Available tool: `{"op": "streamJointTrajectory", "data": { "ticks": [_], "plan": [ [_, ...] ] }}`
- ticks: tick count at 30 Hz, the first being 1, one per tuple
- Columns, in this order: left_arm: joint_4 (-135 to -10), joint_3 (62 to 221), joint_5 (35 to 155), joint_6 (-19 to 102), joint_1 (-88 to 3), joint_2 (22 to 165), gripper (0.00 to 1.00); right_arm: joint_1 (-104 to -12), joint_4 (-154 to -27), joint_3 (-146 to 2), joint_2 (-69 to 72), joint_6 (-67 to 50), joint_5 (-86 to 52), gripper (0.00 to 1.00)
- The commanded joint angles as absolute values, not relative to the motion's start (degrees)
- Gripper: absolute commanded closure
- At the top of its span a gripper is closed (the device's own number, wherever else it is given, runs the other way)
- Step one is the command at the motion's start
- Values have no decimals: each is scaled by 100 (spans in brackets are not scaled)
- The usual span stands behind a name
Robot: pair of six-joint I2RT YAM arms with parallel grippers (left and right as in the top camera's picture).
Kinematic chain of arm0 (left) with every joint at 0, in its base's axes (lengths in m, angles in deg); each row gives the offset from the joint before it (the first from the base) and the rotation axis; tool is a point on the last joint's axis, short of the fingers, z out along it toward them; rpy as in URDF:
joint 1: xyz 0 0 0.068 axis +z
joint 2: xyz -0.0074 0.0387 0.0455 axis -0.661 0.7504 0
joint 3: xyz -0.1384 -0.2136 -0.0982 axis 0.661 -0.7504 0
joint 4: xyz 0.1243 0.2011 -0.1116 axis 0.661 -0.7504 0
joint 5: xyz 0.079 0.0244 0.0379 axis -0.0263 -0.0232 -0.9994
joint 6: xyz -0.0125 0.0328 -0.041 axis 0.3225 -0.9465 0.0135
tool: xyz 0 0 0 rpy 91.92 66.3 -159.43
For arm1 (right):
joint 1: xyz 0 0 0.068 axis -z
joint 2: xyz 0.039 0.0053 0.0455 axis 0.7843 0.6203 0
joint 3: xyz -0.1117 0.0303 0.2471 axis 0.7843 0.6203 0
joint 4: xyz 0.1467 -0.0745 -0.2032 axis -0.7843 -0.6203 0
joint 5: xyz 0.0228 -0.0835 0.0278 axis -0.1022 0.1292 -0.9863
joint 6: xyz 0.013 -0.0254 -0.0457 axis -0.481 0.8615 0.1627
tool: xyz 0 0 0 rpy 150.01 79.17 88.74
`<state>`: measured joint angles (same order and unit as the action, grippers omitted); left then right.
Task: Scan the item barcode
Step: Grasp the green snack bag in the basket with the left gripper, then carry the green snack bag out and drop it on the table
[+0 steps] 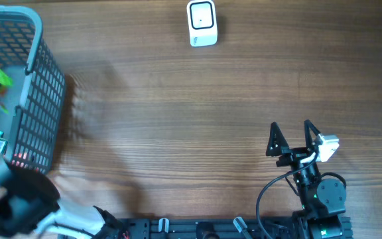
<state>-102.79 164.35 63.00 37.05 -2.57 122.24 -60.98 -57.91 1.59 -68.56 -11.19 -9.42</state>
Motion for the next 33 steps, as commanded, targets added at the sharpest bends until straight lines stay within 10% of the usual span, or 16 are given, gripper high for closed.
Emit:
{"op": "streamJointTrajectory", "data": {
  "ticks": [1,7,20,33],
  "plan": [
    [-10227,16811,7017,4263,-237,11064,96,-6074,-5757,163,-6871,-1123,-899,0],
    [-10574,16806,9010,4593,-878,9872,96,-6074,-5759,163,-6871,-1121,-899,0],
    [-10874,15462,8320,4820,-4825,10165,96,-6074,-5757,163,-6871,-1123,-899,0],
    [-8089,13397,7176,8110,-7625,11787,96,-6074,-5759,163,-6871,-1123,-899,0]
  ]
}}
